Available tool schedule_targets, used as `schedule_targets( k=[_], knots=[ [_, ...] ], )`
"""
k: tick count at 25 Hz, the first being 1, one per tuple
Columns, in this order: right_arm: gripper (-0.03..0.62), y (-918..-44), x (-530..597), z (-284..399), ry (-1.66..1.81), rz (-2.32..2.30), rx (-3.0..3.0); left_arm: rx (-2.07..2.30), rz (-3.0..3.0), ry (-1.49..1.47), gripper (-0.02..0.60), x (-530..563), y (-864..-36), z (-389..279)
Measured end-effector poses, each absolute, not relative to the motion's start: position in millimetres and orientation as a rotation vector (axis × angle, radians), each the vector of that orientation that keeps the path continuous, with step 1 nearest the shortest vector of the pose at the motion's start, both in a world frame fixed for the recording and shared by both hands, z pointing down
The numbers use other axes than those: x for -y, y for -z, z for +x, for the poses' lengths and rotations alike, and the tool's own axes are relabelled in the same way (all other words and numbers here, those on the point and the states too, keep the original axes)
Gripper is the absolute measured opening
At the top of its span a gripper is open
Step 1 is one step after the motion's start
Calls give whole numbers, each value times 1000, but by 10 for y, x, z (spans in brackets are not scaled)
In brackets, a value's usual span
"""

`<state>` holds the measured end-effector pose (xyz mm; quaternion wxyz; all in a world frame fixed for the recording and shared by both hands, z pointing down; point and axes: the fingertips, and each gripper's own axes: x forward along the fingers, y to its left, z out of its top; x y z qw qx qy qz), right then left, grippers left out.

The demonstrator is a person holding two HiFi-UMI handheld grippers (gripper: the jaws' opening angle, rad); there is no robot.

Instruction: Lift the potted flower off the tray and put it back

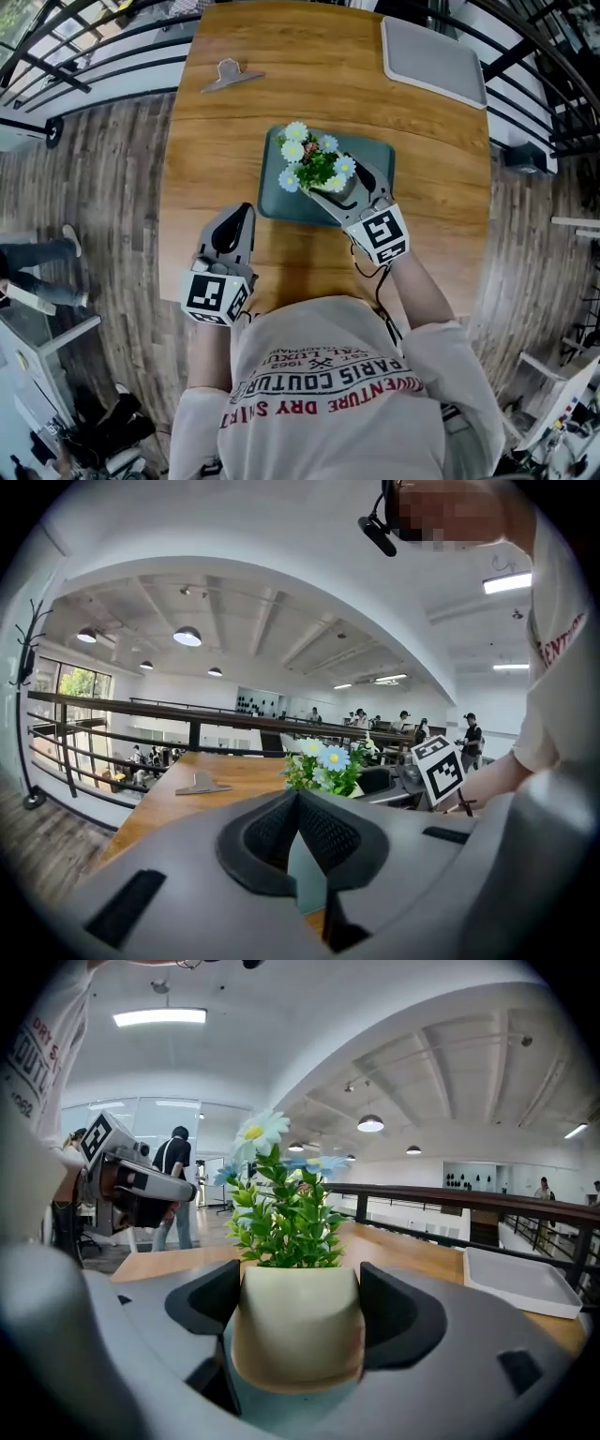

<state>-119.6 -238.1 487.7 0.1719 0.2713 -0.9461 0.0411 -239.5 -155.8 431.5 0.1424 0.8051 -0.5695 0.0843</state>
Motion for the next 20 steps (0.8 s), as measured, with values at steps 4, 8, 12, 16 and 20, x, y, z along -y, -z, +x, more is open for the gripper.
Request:
schedule_targets(
  k=[4, 8, 12, 16, 20],
  knots=[
    [414, -5142, 2386, -1254, -113, 738, 2680, 1632, 2333, -237, 12, 1600, -4451, -2410],
    [413, -5311, 2402, -1209, -130, 740, 2682, 1622, 2344, -227, 12, 1637, -4542, -2390],
    [413, -5355, 2412, -1146, -163, 746, 2719, 1612, 2345, -233, 12, 1629, -4615, -2377],
    [413, -5467, 2379, -1104, -198, 695, 2710, 1603, 2335, -238, 12, 1606, -4688, -2377],
    [403, -5678, 2329, -1005, -220, 682, 2654, 1595, 2333, -239, 12, 1581, -4737, -2348]
  ],
)
